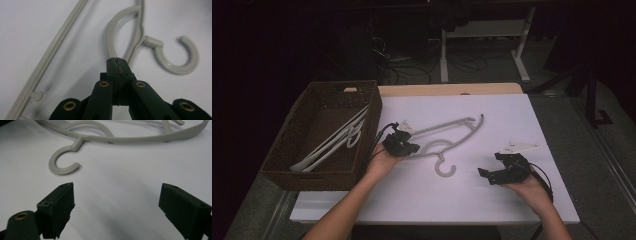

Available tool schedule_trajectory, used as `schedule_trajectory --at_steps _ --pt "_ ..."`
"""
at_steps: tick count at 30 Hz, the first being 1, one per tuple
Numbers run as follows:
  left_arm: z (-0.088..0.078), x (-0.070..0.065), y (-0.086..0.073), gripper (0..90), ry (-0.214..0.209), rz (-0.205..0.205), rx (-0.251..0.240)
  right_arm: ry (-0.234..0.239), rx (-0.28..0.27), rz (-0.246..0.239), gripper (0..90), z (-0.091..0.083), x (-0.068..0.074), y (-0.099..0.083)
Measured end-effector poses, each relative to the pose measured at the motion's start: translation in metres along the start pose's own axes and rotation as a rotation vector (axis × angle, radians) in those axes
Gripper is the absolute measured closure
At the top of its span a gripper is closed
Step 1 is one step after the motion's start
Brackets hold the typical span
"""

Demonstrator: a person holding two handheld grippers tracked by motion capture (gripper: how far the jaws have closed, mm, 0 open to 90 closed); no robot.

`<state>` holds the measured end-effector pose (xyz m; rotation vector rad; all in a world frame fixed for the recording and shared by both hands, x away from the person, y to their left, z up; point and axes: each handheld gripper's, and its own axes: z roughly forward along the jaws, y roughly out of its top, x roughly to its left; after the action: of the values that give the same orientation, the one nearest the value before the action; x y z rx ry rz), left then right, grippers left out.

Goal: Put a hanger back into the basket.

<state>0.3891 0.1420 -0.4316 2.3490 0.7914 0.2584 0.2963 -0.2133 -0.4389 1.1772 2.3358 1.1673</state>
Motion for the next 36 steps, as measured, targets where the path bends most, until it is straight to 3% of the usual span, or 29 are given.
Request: schedule_trajectory --at_steps 8,15,21,26,32,36 --pt "0.016 0.004 -0.002 90.0 0.0 0.015 0.04 -0.004 0.004 -0.003 12.6 0.0 0.0 -0.001" --pt "0.018 -0.002 0.0 90.0 -0.08 0.029 0.067 -0.007 0.007 0.003 12.6 0.0 -0.001 -0.001" --pt "0.018 -0.021 0.0 90.0 -0.187 0.054 0.088 -0.008 0.005 0.002 12.6 0.0 -0.001 -0.001" --pt "0.015 -0.041 -0.004 90.0 -0.237 0.101 0.108 -0.011 0.001 0.004 12.7 -0.002 -0.002 -0.002" --pt "0.009 -0.058 -0.012 90.0 -0.271 0.131 0.12 -0.014 0.007 0.0 12.7 -0.001 -0.002 -0.002" --pt "0.008 -0.061 -0.013 90.0 -0.276 0.133 0.114 -0.015 0.009 0.005 12.8 -0.001 -0.002 -0.002"
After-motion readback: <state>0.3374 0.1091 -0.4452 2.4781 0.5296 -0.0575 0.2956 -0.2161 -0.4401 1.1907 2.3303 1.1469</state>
